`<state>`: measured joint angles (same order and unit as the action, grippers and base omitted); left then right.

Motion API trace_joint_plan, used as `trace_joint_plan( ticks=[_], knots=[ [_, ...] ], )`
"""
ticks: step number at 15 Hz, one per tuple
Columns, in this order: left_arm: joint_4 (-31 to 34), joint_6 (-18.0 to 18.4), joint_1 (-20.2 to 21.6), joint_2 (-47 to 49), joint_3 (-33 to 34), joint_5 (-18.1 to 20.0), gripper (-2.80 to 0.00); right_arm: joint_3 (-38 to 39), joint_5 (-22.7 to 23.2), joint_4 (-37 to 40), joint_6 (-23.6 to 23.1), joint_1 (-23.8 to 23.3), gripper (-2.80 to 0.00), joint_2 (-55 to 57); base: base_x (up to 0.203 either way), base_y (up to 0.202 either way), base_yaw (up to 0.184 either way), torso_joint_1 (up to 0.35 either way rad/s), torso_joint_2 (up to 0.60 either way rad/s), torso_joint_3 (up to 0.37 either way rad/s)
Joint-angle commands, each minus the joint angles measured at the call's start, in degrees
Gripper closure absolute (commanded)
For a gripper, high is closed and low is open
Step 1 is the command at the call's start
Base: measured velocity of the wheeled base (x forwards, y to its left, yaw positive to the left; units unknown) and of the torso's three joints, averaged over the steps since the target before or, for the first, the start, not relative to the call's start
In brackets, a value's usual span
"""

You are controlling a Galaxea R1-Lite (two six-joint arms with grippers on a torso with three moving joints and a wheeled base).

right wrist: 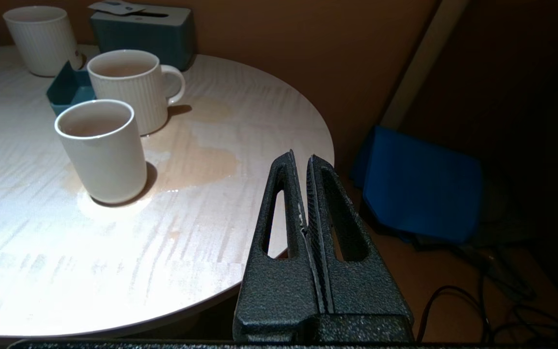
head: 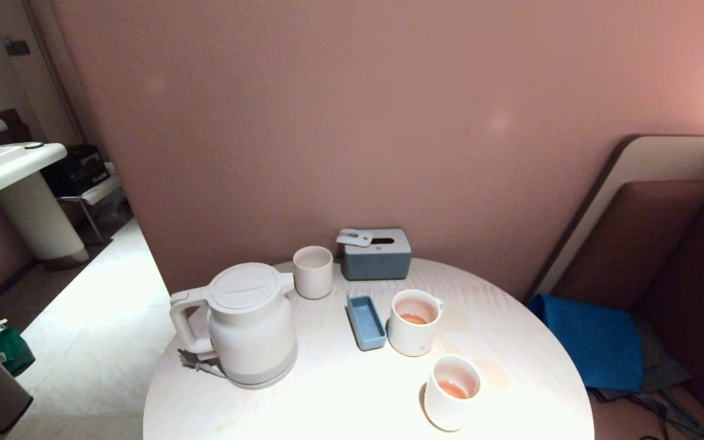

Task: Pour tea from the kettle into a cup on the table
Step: Pick up the cup

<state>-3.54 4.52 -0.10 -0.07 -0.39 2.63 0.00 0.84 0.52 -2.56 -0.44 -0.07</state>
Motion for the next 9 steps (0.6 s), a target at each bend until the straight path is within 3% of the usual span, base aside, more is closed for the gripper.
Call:
trace_joint_plan(
  ticks=[1,9],
  knots=[
    [0.02,-0.86,0.01,0.14,0.31,-0.07,0.0,0.0,0.04,0.0,-0.08,0.0,0.0,0.07,0.0,0.0,0.0,0.0,0.0,0.0],
    [0.37,-6.28,0.01,0.07,0.39,-2.55,0.0,0.0,0.04,0.0,-0.08,0.0,0.0,0.07,0.0,0.0,0.0,0.0,0.0,0.0]
  ],
)
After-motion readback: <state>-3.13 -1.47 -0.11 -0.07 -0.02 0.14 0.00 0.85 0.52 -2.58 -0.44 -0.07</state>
